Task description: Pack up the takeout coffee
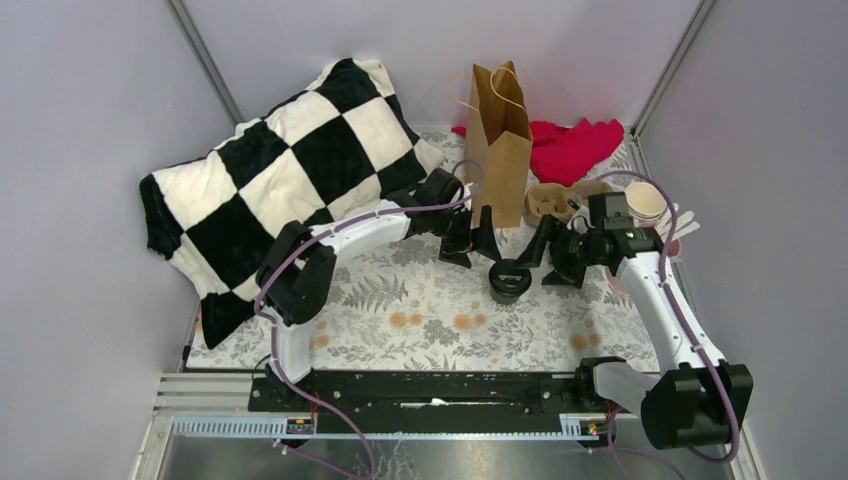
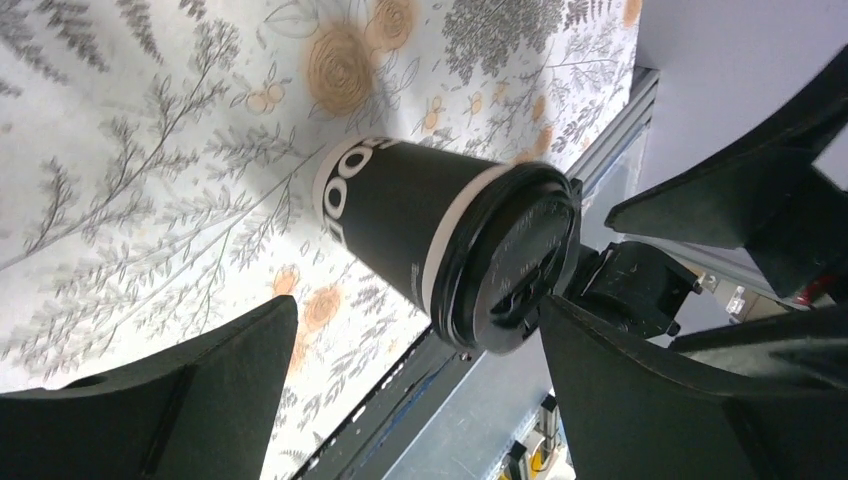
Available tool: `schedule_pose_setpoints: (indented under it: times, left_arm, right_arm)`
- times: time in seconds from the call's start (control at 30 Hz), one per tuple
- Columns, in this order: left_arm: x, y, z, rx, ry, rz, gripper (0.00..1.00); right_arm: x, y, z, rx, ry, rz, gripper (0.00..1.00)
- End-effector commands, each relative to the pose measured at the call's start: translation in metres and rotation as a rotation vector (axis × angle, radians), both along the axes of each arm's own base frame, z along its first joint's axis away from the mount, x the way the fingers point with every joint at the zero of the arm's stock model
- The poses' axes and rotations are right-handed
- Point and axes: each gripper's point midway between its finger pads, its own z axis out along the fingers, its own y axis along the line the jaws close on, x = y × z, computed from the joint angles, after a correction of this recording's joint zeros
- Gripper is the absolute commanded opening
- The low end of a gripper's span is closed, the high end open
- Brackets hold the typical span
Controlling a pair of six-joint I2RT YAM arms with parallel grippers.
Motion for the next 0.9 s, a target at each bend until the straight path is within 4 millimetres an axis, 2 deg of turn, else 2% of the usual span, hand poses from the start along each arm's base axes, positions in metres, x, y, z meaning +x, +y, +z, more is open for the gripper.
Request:
schedule_pose_setpoints:
  times: [0.0,0.2,0.3,0.4,0.57,0.87]
  left_arm:
    - [0.007,0.023,0.063,0.002,-0.178,0.043,0.97]
    - [-0.001,0.079,0.110,0.063,-0.338,0.171,0.99]
    - [-0.009,0.104,0.134,0.068,-0.404,0.236,0.99]
    - [-0.017,0.119,0.150,0.073,-0.448,0.253,0.99]
    - [-0.027,0.127,0.151,0.078,-0.462,0.228,0.99]
    - [-0.027,0.122,0.152,0.083,-0.483,0.151,0.99]
  right_arm:
    - [-0.002,0.003,0.010,-0.178,-0.022,0.101,0.93]
    - [0.008,-0.005,0.015,-0.500,-0.043,0.237,1.00]
    - [0.009,0.007,0.014,-0.591,-0.041,0.339,1.00]
    - [0.010,0.020,0.014,-0.646,-0.029,0.412,1.00]
    - [0.012,0.030,0.006,-0.670,-0.001,0.438,1.00]
    - [0.010,0.037,-0.011,-0.677,0.062,0.462,1.00]
